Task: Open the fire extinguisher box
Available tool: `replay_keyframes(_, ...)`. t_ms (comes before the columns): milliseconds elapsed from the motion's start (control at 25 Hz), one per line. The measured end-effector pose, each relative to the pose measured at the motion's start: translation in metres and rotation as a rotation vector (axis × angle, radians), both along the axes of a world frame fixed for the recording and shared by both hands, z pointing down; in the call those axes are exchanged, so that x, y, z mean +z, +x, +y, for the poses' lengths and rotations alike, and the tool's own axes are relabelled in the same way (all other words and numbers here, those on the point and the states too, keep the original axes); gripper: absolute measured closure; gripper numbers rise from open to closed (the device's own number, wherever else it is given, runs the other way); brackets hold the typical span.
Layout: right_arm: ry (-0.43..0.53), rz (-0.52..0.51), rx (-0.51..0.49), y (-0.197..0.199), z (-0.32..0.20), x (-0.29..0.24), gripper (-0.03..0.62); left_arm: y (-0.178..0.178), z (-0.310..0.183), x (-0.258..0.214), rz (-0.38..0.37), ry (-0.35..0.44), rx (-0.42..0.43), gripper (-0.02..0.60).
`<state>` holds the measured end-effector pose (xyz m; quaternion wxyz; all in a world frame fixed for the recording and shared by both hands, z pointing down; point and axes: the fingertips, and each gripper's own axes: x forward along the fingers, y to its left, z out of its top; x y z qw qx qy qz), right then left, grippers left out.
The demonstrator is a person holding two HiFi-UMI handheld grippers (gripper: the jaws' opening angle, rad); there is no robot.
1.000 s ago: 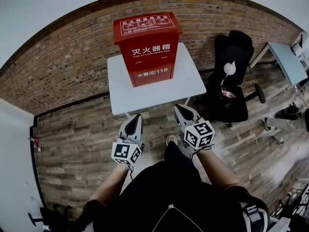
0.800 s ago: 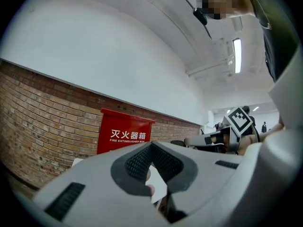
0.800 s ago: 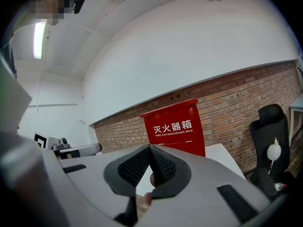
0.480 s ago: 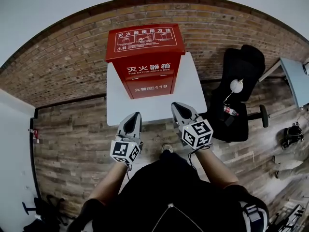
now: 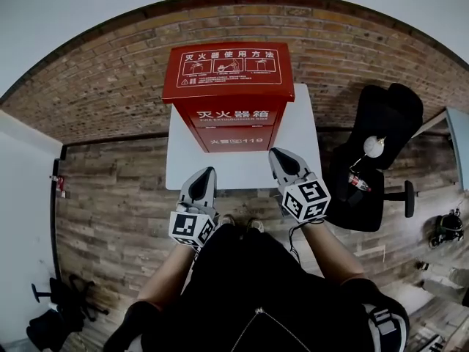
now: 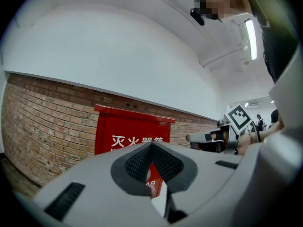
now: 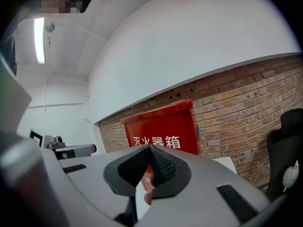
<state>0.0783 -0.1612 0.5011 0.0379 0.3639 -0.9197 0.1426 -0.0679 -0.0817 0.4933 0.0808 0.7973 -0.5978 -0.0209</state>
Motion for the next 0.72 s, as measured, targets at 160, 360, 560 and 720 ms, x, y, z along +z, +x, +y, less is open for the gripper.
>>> replay_keyframes(160,0.024,0.03,0.003,-0.011,-0.014,0.002,0.577,-0.021,-0.017,0.003,0.002,-0.005,-0.019,0.532)
replay_keyframes(360,0.021,0.045,0.029,-0.021,-0.026,0.004,0.577,-0.04,-0.045,0.003,0.0,0.002,0.015,0.532)
replay_keyframes(560,0.051,0.043,0.057,-0.044,-0.043,-0.006,0.577,-0.056,-0.077,-0.008,-0.017,0.044,0.07,0.532)
replay_keyframes(720,0.072,0.017,0.065,-0.07,-0.051,-0.014,0.577,-0.063,-0.093,-0.016,-0.015,0.057,0.135,0.532)
